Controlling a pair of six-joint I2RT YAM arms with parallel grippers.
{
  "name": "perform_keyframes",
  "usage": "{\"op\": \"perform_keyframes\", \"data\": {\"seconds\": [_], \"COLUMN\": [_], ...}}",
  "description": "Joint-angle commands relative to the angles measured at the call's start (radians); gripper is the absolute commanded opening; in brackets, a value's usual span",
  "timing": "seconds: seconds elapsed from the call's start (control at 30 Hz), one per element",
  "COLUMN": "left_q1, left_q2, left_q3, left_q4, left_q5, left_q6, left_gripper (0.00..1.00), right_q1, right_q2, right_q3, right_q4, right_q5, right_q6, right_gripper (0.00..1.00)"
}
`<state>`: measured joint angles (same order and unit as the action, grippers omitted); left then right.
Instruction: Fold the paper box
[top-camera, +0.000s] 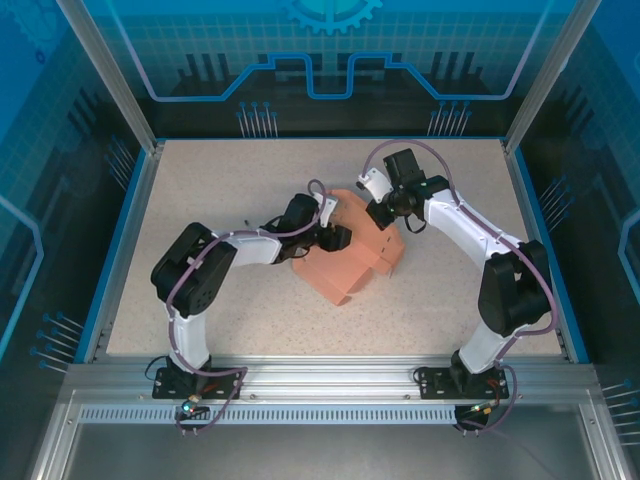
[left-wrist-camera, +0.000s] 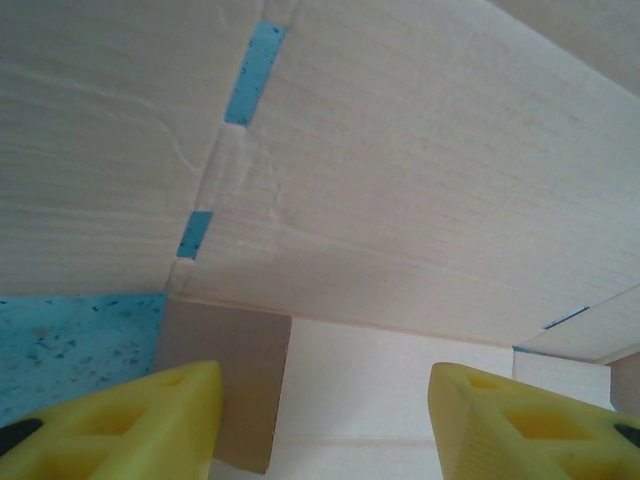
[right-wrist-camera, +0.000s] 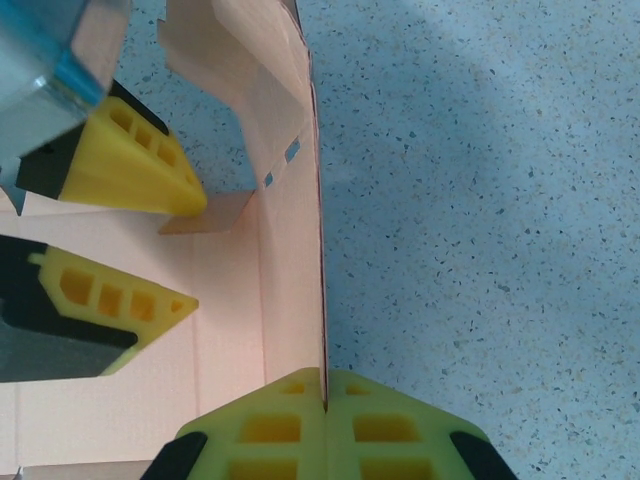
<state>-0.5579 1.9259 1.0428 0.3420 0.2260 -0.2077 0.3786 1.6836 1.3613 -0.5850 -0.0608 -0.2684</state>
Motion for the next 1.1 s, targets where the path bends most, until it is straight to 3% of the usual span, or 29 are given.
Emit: {"op": "perform_keyframes", "data": {"seconds": [0.0,0.37,0.73,1.07], "left_q1": [-0.022,-0.028,0.012,0.16], "left_q2": [0.041,0.035,-0.143,-0.276], "left_q3": [-0.006,-0.034,-0.094,-0.083], "left_q4": [0.044,0.088,0.039,0.013], "left_q5": [0.036,0.044,0.027,0.203], "left_q6": [-0.002,-0.018,0.012,-0.066], "left_gripper": [0.58,0.58,0.61,0.64], "right_q1": [-0.012,-0.015,-0.021,-0.019], "right_q2": [0.009,0.008,-0.02,-0.052], "right_q3": [-0.011,-0.017,-0.027,-0.03], "right_q4": [0.014,0.019,0.01,0.015], "right_q5": [-0.022,-0.021,-0.012,-0.07], "right_q6": [0.02,0.02,-0.003,-0.007], "right_gripper": [0.01,0.01,0.01,0.01]}}
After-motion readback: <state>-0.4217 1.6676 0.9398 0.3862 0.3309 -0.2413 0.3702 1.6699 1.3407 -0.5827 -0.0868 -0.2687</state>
